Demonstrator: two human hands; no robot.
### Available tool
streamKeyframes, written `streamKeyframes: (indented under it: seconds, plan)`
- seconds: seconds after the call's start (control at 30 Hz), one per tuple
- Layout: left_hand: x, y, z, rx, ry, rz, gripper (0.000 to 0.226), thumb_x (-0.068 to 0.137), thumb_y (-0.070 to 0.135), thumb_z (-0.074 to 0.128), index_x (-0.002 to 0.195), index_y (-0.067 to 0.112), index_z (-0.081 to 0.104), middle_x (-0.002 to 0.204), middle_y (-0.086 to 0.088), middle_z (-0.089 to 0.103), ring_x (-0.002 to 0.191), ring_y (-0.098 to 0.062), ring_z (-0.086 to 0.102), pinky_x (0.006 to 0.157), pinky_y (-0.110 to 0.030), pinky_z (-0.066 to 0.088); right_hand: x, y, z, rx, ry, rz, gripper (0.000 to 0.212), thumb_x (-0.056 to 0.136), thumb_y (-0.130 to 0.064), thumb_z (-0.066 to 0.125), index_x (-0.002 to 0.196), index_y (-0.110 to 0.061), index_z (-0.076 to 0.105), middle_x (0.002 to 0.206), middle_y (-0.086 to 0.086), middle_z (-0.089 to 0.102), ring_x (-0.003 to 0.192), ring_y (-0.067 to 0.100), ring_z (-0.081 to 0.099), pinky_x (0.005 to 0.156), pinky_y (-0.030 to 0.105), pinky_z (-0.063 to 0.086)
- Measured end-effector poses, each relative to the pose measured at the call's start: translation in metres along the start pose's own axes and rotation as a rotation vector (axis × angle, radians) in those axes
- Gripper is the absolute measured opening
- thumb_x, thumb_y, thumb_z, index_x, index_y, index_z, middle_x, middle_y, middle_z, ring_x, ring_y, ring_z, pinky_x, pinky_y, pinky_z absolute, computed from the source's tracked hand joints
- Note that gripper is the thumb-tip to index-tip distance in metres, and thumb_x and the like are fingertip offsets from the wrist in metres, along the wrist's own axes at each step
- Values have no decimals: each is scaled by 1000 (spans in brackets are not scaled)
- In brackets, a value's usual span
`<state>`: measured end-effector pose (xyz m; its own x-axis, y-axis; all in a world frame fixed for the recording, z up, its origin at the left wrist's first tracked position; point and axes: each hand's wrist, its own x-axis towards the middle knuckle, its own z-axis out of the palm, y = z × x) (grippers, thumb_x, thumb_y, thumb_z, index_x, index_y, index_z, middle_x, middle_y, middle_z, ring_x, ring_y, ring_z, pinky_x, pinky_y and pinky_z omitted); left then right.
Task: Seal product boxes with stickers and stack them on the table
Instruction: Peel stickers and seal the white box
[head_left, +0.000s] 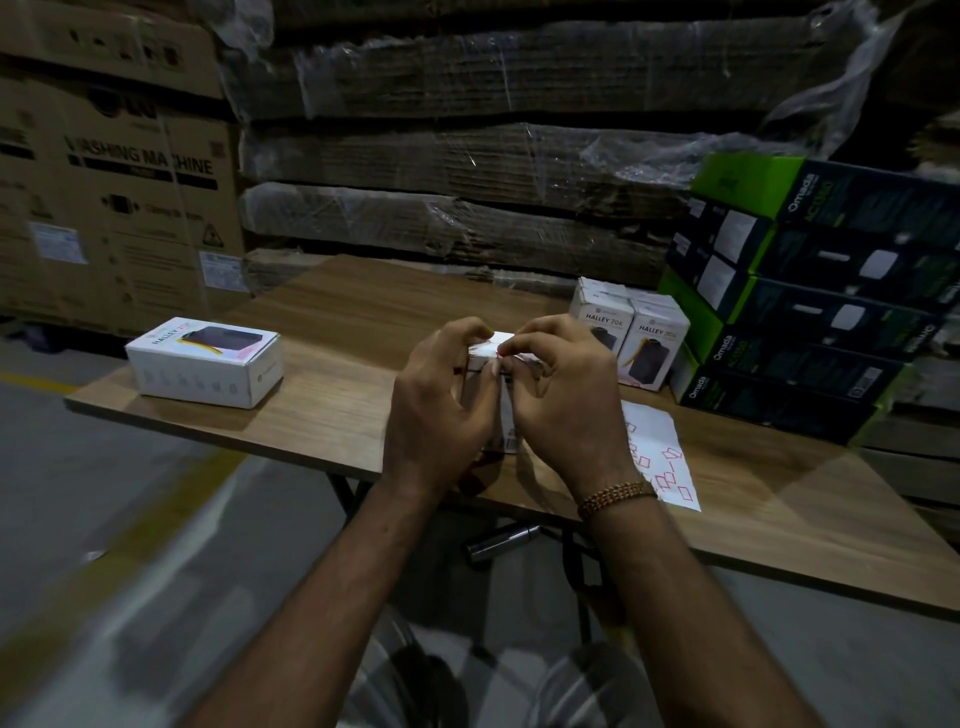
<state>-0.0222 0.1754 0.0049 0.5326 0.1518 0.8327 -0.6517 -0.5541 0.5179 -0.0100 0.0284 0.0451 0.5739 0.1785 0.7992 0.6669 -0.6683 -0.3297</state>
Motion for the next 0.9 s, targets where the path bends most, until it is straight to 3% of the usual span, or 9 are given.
streamKeyframes:
  seconds: [0.13, 0.33, 0.5, 0.63, 0.8, 0.9]
  plan:
    - [1, 0, -4, -8, -28, -32, 45, 95, 15, 74, 137, 15, 58, 127, 1, 67, 122, -15, 65, 91, -41, 61, -1, -3, 3, -43, -35, 2, 18, 92, -9, 76, 110, -9, 77, 113, 1, 64, 104, 12, 60, 86, 29, 60]
    - [1, 1, -7, 10, -67, 1, 30, 99, 21, 69, 129, 18, 69, 125, 3, 66, 117, -16, 65, 90, -40, 59, -1, -1, -2, 112, 17, 89, 16, 89, -9, 78, 103, -14, 74, 109, -5, 64, 100, 2, 60, 85, 10, 49]
    - [4, -2, -1, 50, -28, -23, 23, 102, 32, 70, 117, 17, 78, 123, 3, 67, 115, -11, 66, 88, -35, 61, -3, 3, -3, 177, 33, 130, 16, 93, -8, 75, 106, -16, 71, 105, -8, 66, 100, 3, 63, 85, 18, 55]
    - [5, 0, 1, 66, 1, 7, 18, 99, 23, 75, 115, 14, 79, 120, 1, 69, 112, -12, 67, 88, -32, 60, -6, 5, -2, 159, 41, 104, 16, 92, -5, 74, 104, -16, 70, 105, -7, 65, 99, 5, 63, 84, 22, 58]
    - [7, -4, -9, 71, -76, 18, 32, 95, 20, 79, 125, 13, 73, 126, 3, 68, 118, -9, 65, 94, -26, 58, -8, 3, 1, 107, 42, 95, 16, 92, -6, 74, 104, -16, 70, 109, -5, 64, 99, 7, 62, 83, 28, 59]
    - [8, -6, -17, 48, -155, 6, 46, 90, 15, 82, 133, 12, 65, 131, 3, 66, 122, -8, 63, 96, -24, 57, -8, 0, 3, 77, 60, 94, 13, 94, -22, 76, 105, -20, 70, 109, -8, 63, 97, 6, 61, 81, 28, 58]
